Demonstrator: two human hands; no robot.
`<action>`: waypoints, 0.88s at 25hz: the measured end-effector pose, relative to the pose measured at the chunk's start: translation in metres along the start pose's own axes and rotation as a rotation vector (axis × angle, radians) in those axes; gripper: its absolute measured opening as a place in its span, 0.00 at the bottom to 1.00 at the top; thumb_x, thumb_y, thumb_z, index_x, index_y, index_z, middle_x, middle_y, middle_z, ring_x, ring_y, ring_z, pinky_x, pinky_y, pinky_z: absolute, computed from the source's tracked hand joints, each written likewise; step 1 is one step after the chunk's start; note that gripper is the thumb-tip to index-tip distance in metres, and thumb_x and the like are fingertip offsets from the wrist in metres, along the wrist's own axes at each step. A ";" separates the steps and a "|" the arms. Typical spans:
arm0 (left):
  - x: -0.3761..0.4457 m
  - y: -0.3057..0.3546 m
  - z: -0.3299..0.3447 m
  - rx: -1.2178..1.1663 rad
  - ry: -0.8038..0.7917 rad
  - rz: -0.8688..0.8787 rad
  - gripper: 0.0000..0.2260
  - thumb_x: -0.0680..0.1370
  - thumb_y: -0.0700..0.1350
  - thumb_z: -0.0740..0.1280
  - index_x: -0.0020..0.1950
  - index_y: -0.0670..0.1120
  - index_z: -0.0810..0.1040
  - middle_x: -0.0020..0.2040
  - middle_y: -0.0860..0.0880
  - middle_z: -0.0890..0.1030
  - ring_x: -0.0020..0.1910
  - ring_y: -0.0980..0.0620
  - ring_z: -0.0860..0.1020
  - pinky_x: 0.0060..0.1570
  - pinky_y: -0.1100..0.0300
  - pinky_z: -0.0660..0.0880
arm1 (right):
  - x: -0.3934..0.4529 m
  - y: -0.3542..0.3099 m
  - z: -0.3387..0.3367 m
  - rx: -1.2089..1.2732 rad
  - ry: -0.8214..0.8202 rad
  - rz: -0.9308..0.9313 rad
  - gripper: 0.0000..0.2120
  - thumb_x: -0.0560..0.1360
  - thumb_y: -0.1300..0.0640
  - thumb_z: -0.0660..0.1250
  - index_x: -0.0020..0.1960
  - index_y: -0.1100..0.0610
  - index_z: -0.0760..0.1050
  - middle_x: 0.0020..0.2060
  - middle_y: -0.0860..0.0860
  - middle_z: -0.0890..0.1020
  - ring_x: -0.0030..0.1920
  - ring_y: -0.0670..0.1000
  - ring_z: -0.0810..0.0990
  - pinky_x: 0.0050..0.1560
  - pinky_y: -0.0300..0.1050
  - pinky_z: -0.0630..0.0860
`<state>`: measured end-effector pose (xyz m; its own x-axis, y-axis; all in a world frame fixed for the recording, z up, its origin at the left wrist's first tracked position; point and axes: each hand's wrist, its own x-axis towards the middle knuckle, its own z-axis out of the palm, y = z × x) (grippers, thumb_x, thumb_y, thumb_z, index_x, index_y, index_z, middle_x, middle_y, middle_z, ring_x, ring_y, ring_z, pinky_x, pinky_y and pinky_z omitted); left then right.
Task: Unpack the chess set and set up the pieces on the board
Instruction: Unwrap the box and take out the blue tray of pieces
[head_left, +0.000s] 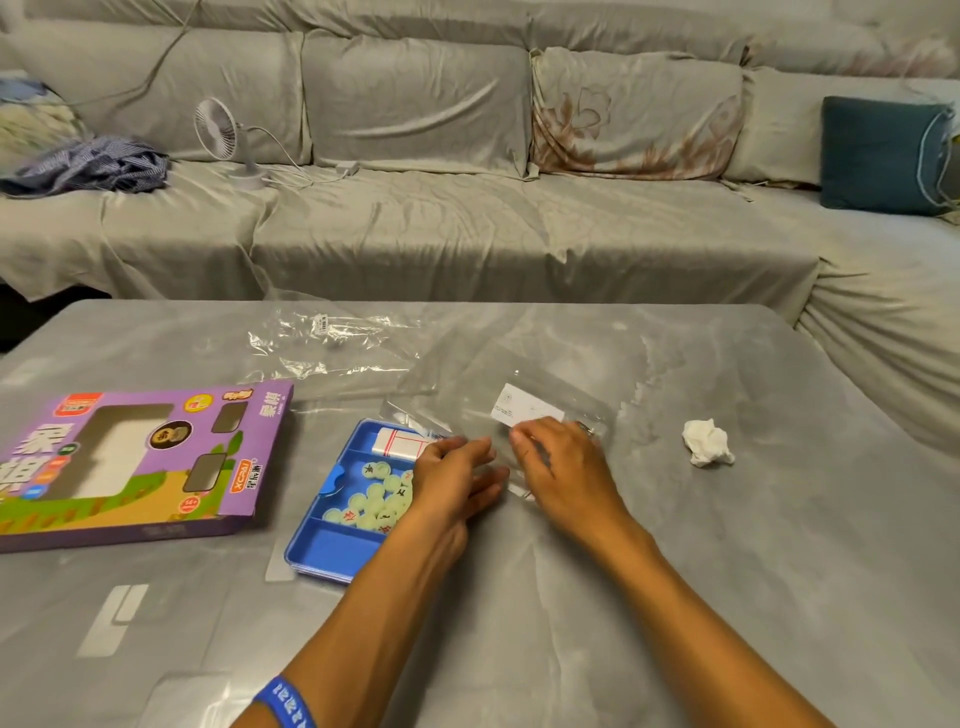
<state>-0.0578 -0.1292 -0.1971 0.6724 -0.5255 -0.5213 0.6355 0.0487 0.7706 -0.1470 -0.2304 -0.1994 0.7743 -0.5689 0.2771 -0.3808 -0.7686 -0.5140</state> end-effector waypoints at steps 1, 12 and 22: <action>0.001 0.001 -0.001 0.007 -0.001 -0.012 0.14 0.74 0.41 0.71 0.58 0.46 0.73 0.50 0.42 0.82 0.45 0.44 0.84 0.43 0.54 0.81 | 0.011 0.007 -0.002 -0.102 0.015 0.059 0.17 0.77 0.46 0.54 0.59 0.51 0.76 0.57 0.50 0.80 0.57 0.55 0.74 0.58 0.53 0.69; 0.007 0.003 -0.004 0.008 -0.023 -0.006 0.14 0.75 0.41 0.71 0.58 0.46 0.72 0.52 0.42 0.82 0.47 0.42 0.83 0.43 0.53 0.81 | 0.031 0.022 -0.039 0.356 0.134 0.386 0.06 0.74 0.57 0.66 0.45 0.57 0.80 0.41 0.49 0.83 0.40 0.50 0.81 0.37 0.43 0.74; -0.001 0.002 0.003 0.013 -0.072 0.085 0.15 0.74 0.40 0.71 0.59 0.46 0.72 0.54 0.41 0.81 0.47 0.42 0.83 0.43 0.53 0.81 | -0.059 0.078 -0.084 -0.174 0.232 0.584 0.16 0.76 0.46 0.64 0.60 0.53 0.73 0.57 0.52 0.75 0.55 0.56 0.75 0.54 0.50 0.71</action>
<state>-0.0588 -0.1308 -0.1940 0.6946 -0.5795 -0.4262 0.5717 0.0852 0.8160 -0.2649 -0.2812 -0.1881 0.2937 -0.9406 0.1703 -0.7973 -0.3393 -0.4992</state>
